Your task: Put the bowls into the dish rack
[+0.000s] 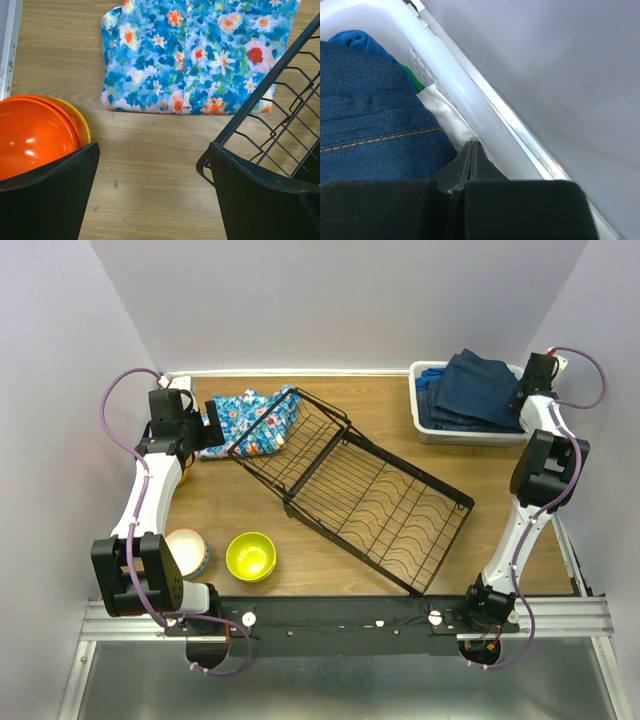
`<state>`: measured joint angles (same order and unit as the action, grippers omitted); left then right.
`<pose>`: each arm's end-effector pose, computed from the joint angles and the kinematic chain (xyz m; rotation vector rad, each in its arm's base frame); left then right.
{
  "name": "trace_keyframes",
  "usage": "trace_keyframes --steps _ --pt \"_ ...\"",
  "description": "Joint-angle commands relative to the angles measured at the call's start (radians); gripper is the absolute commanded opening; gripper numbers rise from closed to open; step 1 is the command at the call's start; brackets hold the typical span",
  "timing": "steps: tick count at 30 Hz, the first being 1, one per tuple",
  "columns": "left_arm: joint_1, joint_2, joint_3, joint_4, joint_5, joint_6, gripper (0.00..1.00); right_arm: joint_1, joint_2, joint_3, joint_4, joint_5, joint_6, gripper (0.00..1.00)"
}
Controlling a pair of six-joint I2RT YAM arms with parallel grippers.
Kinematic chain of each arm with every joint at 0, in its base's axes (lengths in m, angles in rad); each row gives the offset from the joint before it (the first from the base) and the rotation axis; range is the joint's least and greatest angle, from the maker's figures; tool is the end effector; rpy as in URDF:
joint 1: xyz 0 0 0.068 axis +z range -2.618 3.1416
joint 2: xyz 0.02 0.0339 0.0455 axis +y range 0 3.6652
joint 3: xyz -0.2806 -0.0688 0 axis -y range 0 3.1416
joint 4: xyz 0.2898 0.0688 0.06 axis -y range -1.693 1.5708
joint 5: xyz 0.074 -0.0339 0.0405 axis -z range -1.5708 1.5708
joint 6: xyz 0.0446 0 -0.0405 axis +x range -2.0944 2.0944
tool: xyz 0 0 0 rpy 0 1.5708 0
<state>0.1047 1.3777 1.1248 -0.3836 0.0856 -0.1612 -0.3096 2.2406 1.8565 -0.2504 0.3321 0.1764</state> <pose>0.3554 0.0335 0.3041 -0.2453 2.1938 -0.1259 0.5470 -0.1902 0.2116 0.7076 2.0827 -0.4403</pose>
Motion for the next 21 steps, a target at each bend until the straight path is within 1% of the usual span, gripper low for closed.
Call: trace_keyframes --steps 1,2,5,6,7,8,9,10,11,12,13,14,15,16,17,18,19,20,21 --pt "0.000 -0.011 0.009 0.020 0.014 0.003 0.99 -0.031 0.028 0.017 0.049 0.058 -0.054 0.01" --pt "0.000 -0.012 0.000 0.028 0.010 0.012 0.98 -0.031 0.021 0.017 0.049 0.050 -0.049 0.01" --pt "0.000 -0.012 -0.002 0.046 -0.035 0.019 0.99 -0.031 -0.068 -0.003 0.042 -0.068 -0.026 0.01" --pt "0.000 -0.012 0.000 0.051 -0.046 0.020 0.98 -0.028 -0.147 -0.040 0.039 -0.164 -0.032 0.01" --pt "0.000 -0.015 0.006 0.061 -0.052 0.019 0.99 -0.023 -0.189 -0.069 0.048 -0.200 -0.029 0.01" --pt "0.000 -0.020 0.010 0.068 -0.043 0.015 0.98 -0.016 -0.244 -0.107 0.066 -0.234 -0.028 0.03" --pt "-0.002 -0.026 0.012 0.069 -0.029 0.015 0.98 0.003 -0.292 -0.200 0.120 -0.319 -0.038 0.18" --pt "-0.003 -0.031 0.015 0.069 -0.020 0.006 0.98 0.015 -0.384 -0.235 0.135 -0.371 -0.087 0.26" --pt "-0.007 -0.032 0.015 0.068 -0.004 0.002 0.99 0.029 -0.424 -0.271 0.143 -0.418 -0.124 0.33" --pt "-0.007 -0.040 0.013 0.065 0.003 -0.001 0.99 0.058 -0.456 -0.304 0.145 -0.562 -0.165 0.43" --pt "-0.010 -0.043 0.012 0.060 0.008 -0.009 0.99 0.067 -0.511 -0.342 0.123 -0.672 -0.270 0.50" --pt "-0.010 -0.049 0.009 0.058 0.016 -0.011 0.99 0.079 -0.521 -0.339 0.075 -0.794 -0.331 0.55" --pt "-0.010 -0.057 0.009 0.057 0.019 -0.012 0.99 0.116 -0.519 -0.323 -0.102 -0.975 -0.398 0.63" --pt "-0.010 -0.058 0.012 0.046 0.020 -0.017 0.99 0.144 -0.509 -0.262 -0.203 -1.016 -0.523 0.66" --pt "-0.010 -0.060 0.027 0.037 0.020 -0.017 0.99 0.174 -0.480 -0.240 -0.292 -1.037 -0.569 0.67" --pt "-0.010 -0.062 0.036 0.028 0.023 -0.014 0.99 0.232 -0.464 -0.218 -0.460 -1.079 -0.618 0.67" --pt "-0.010 -0.060 0.044 0.014 0.025 -0.014 0.99 0.259 -0.455 -0.209 -0.521 -1.097 -0.721 0.68" --pt "-0.010 -0.062 0.056 0.009 0.023 -0.006 0.99 0.283 -0.447 -0.221 -0.567 -1.107 -0.760 0.68" --pt "-0.008 -0.063 0.064 0.009 0.011 0.005 0.99 0.334 -0.444 -0.233 -0.632 -1.101 -0.800 0.68"
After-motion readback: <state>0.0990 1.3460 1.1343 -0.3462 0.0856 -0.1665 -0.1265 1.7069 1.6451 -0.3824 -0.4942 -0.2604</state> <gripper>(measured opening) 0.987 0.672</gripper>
